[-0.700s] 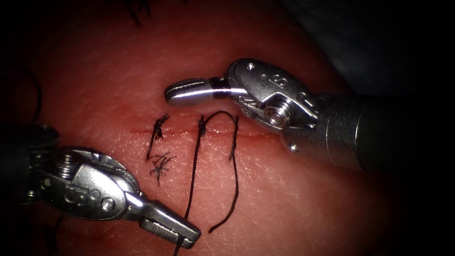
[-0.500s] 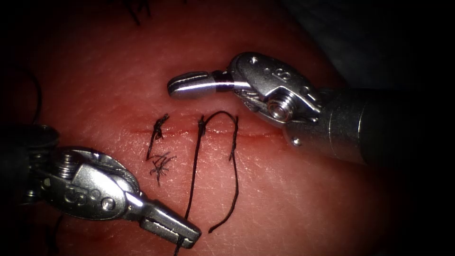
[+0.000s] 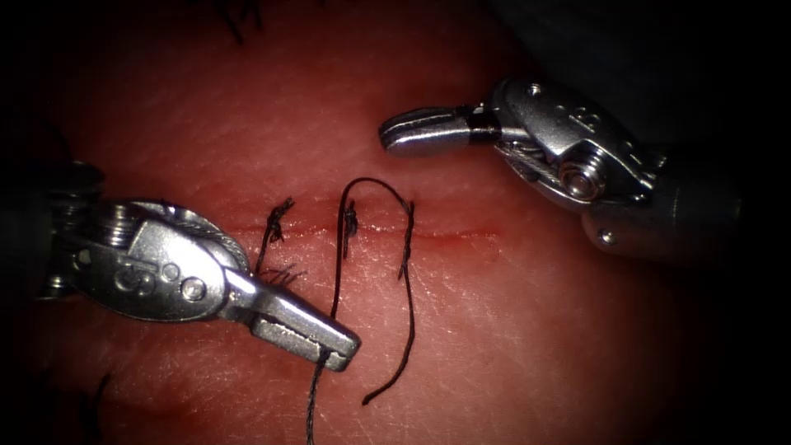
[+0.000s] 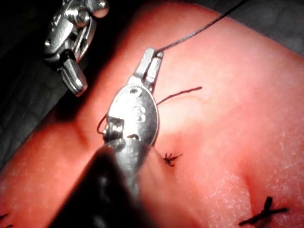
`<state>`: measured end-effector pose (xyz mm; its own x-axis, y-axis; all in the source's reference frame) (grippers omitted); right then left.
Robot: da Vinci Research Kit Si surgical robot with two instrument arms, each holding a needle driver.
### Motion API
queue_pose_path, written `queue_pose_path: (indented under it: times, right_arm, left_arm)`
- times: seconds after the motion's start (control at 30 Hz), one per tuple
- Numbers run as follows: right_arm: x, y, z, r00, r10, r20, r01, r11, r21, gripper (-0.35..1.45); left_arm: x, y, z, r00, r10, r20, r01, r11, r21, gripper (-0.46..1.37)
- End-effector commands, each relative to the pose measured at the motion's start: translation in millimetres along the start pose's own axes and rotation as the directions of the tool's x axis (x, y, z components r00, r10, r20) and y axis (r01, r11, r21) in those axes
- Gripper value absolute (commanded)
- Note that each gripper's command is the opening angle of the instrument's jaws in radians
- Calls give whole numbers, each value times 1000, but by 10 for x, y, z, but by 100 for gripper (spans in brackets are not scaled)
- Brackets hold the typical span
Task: Wound Closure
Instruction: Wrap the suture once clockwise around the right gripper
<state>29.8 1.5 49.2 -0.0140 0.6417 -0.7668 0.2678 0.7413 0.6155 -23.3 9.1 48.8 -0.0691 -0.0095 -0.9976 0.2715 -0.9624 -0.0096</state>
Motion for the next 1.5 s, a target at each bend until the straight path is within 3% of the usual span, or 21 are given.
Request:
queue_pose_path:
  times: [0.03, 0.23, 0.63, 1.17, 1.33, 1.5]
  right_arm:
    - [-3, -2, 0, 1000, -4, 3, 4, 1000, 2, -35]
    - [-28, -16, 3, 999, -26, 20, 25, 1000, 14, -35]
    - [-82, -8, 33, 997, -48, 52, 48, 999, -4, -35]
    - [-85, 2, 67, 998, -37, 42, 38, 999, -35, -35]
    - [-86, 5, 76, 1000, -31, -4, 30, 991, -129, -35]
    - [-83, 14, 87, 999, -25, -29, 20, 986, -166, -35]
  left_arm:
    - [0, -1, 0, 1000, 0, -1, 0, 1000, -5, -35]
    - [1, -8, -3, 1000, 0, -4, 0, 1000, -5, -35]
    - [2, -15, -1, 1000, 0, -4, 0, 1000, 5, -35]
    - [-15, -7, 5, 999, -25, -20, 26, 999, 24, -35]
    - [-21, -2, 9, 999, -24, -27, 25, 999, 40, -35]
    - [-30, 3, 13, 998, -45, -32, 47, 998, 49, -35]
